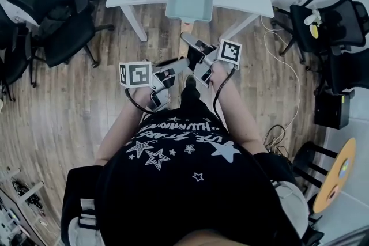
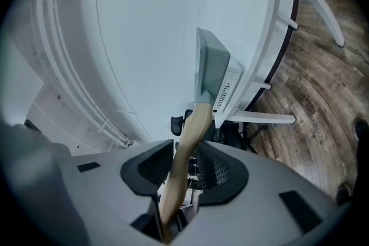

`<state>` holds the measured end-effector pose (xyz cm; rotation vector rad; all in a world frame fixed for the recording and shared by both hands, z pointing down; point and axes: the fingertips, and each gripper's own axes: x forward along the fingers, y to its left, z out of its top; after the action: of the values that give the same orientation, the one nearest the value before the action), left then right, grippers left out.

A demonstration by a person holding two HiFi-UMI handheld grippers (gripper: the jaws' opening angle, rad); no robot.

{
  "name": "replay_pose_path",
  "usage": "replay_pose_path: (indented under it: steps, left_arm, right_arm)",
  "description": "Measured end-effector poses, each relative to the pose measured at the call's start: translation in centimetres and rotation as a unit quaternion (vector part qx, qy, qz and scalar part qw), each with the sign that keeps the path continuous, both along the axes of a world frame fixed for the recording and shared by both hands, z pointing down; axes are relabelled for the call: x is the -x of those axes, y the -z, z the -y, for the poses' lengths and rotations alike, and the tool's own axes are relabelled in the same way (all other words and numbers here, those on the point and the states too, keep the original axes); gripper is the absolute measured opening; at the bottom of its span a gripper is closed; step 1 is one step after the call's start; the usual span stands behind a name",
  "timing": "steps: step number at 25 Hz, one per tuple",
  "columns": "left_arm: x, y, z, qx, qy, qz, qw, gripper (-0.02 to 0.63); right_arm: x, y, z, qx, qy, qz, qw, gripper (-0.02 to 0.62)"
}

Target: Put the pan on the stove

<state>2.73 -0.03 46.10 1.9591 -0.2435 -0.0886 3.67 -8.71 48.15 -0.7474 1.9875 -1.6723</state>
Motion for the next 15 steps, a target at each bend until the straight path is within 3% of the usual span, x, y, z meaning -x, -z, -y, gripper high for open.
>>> replay_pose_path:
  steps: [15]
  left_arm:
    - [-7.4,1.3,12.4,-0.008,0.034,0.005,0.9994,0.12]
  right_arm:
    - [-6.9,1.5,12.5,-0.014,0.034,-0.002,0.999,0.132]
